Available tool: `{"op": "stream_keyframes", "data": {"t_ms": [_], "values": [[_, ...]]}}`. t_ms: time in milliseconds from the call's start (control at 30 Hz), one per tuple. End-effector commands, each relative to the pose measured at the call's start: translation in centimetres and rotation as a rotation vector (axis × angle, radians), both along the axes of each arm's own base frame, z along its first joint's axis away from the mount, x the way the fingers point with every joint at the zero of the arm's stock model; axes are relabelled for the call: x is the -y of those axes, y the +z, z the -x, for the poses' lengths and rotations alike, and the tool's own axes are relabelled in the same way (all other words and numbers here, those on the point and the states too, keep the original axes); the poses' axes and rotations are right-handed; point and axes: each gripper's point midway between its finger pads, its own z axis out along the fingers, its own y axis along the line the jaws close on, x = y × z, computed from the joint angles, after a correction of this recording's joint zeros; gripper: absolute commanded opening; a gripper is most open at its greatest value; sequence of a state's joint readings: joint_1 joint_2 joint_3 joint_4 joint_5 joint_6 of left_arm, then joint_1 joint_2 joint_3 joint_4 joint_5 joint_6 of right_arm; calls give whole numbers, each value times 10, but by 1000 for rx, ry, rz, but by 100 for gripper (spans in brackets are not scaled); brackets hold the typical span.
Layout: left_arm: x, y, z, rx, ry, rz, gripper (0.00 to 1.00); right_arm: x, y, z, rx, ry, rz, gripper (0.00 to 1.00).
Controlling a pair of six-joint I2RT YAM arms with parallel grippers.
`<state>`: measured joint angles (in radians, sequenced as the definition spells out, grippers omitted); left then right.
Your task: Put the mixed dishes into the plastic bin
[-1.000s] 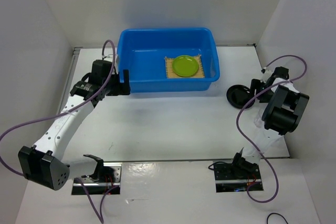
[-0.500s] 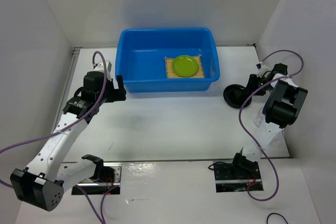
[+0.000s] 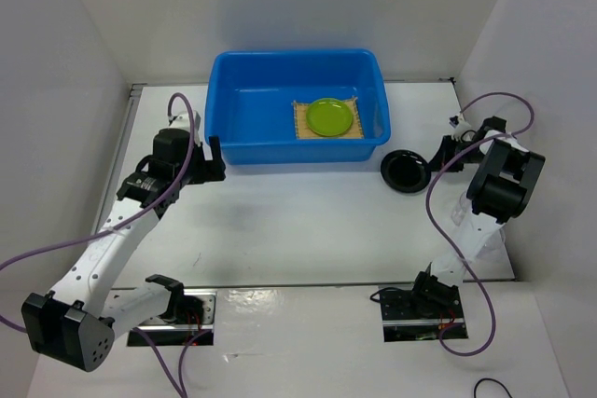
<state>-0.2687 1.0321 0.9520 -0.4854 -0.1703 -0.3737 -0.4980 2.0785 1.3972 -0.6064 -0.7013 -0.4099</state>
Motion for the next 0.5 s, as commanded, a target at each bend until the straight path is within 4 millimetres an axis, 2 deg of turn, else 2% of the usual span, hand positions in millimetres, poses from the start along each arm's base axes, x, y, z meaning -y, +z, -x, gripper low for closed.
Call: {"op": "stream_keyframes", "data": {"t_ms": [0,67,100,133,167,200,267,300,400,433,467], "values": [[1,9,-8,46,17,26,99,5,-15,17,-56,38,75,0],[1,9,-8,46,17,26,99,3,-9,24,-54,36,87,0],[2,9,-8,44,10,31,99,7,10,20,-11,31,121,0],[2,9,-8,44,10,31,99,4,18,21,2,36,138,0],[2,9,-8,44,10,31,99,7,36,22,36,28,179,0],[2,9,-8,44,10,31,99,6,46,18,68,41,210,0],[2,9,-8,44,10,31,99,5,56,24,65,20,263,0],[2,9,-8,44,10,31,99,7,80,23,108,-9,292,0],[4,10,-9,52,2,39,99,9,103,27,148,-33,349,0],[4,10,-9,52,2,39,99,11,120,27,182,-43,375,0],[4,10,-9,52,2,39,99,10,129,29,191,-44,379,0]]}}
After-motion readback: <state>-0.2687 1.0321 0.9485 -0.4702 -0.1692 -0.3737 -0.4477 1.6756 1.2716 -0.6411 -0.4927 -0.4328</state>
